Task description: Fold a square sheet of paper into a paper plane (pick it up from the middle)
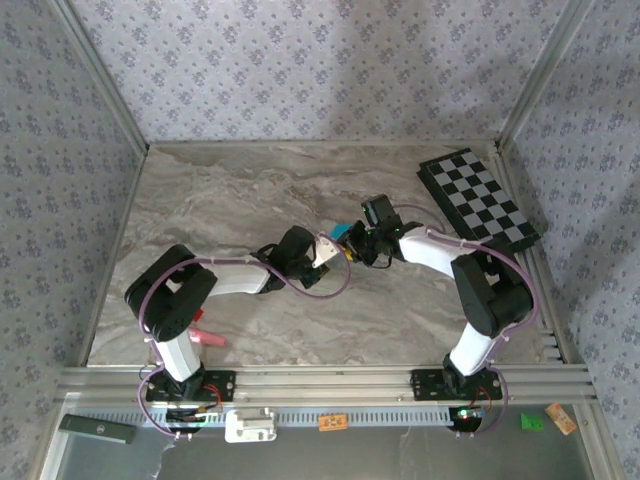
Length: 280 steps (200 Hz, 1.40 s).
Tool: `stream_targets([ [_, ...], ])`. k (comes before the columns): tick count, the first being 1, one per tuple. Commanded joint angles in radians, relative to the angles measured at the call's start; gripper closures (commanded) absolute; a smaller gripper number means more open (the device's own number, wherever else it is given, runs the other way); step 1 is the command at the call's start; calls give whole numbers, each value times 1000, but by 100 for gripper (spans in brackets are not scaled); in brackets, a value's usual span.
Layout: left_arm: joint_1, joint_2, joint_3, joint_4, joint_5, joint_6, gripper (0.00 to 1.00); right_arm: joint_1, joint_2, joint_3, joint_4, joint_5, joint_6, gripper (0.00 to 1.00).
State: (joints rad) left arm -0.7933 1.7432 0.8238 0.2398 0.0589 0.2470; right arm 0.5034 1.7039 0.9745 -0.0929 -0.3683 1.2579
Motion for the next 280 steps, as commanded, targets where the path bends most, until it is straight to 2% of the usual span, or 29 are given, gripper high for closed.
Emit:
stream_targets([
  [1,-2,12,23,18,16,18,78,-6,24,44,-84,-18,-6,68],
  [30,-1,12,20,16,34,19,79,-9,51,67,-126,-23,-22,60],
  [87,21,11,21,-11,101,-12,85,-11,73,90,-151,-26,-42,60],
  [171,111,29,32,-28,327,-157,93,-26,65,96,-160,-18,-66,58],
  [280,115,42,47,-40,336,-121,91,-6,123,109,-161,-82,-52,57],
])
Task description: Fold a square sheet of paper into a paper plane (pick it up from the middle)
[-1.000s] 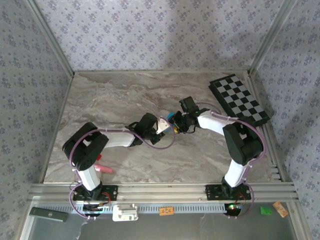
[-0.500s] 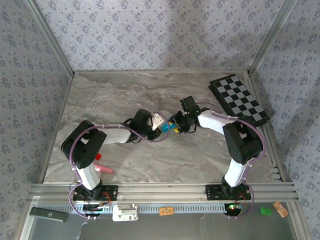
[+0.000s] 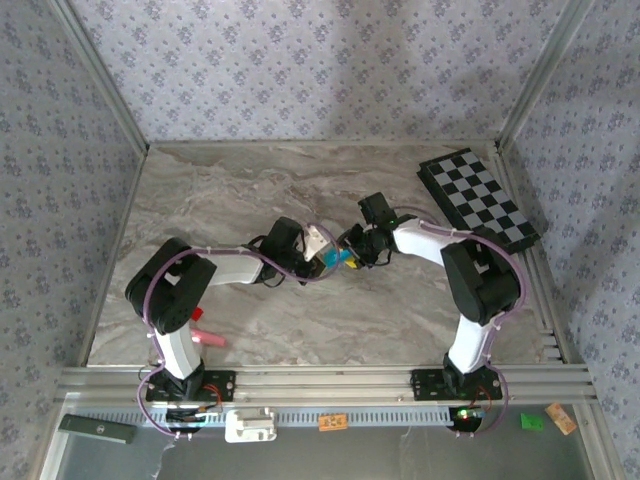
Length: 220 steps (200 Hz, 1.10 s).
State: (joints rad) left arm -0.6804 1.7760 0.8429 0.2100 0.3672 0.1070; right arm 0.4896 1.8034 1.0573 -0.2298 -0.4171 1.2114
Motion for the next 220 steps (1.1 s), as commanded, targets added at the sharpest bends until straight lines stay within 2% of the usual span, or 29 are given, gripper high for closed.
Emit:
stream_targets([
  [1,2,10,28,-11,28,20,91,9,24,26,-23,-34,-5,57],
  [62,8,20,43,-47,61,-17,93,-6,12,41,-40,-19,-29,58],
  [100,28,34,51,-53,125,-96,95,-38,-34,41,-55,7,-72,42],
  [127,42,43,53,-61,153,-132,96,-70,-82,27,-55,28,-102,36],
  [220,56,81,76,-86,210,-158,96,-136,-197,-41,-43,76,-160,33],
])
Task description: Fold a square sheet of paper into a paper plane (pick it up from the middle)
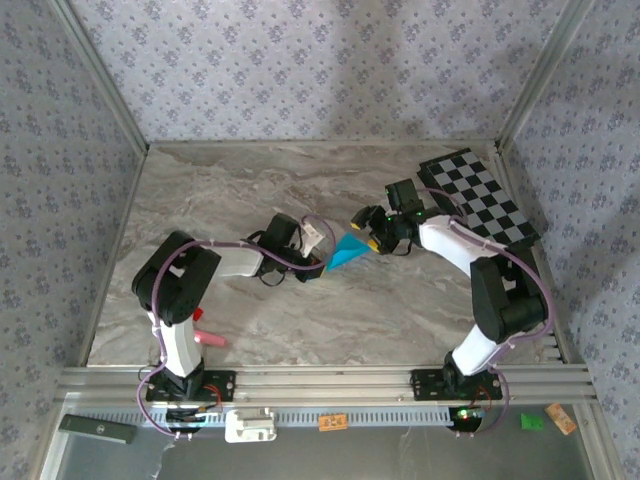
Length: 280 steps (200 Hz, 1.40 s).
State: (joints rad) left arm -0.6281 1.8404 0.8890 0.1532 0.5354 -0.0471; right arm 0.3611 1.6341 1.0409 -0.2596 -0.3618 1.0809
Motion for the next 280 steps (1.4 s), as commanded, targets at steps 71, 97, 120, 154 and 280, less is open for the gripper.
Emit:
stream_targets([
  [71,20,39,56,-64,62,-52,98,-19,-62,-57,24,25,-61,34],
  [97,39,48,81,-91,89,-126,100,-19,-101,-102,108,16,-109,35],
  [120,51,61,98,-112,112,-196,100,-19,-139,-161,187,21,-142,35],
  [154,62,71,106,-108,134,-306,100,-9,-146,-225,294,-3,-175,38],
  [280,67,94,104,-96,129,-548,100,156,87,-163,518,-81,-144,59],
])
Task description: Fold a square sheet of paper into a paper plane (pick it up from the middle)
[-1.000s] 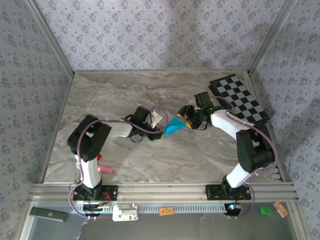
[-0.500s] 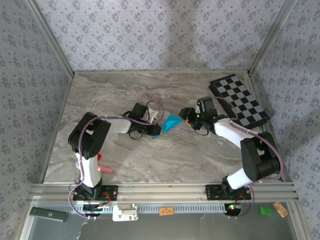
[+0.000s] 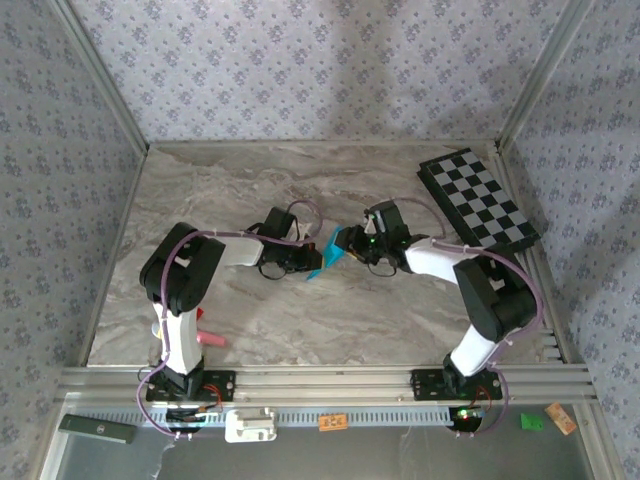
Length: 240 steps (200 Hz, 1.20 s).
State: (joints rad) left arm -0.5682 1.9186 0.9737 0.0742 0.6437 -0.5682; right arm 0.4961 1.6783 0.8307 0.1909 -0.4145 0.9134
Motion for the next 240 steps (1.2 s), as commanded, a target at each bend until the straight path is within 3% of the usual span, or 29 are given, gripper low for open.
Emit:
stream_targets([
  [1,7,16,20,-17,20,-27,100,22,44,48,68,-30,24,59],
  [135,21,16,-8,-1,17,-45,89,32,178,121,96,-96,42,64],
  [192,25,27,-9,-8,13,-52,94,18,154,102,122,-105,40,66],
  [240,26,33,8,-33,17,-44,97,31,103,88,45,-64,-23,66],
])
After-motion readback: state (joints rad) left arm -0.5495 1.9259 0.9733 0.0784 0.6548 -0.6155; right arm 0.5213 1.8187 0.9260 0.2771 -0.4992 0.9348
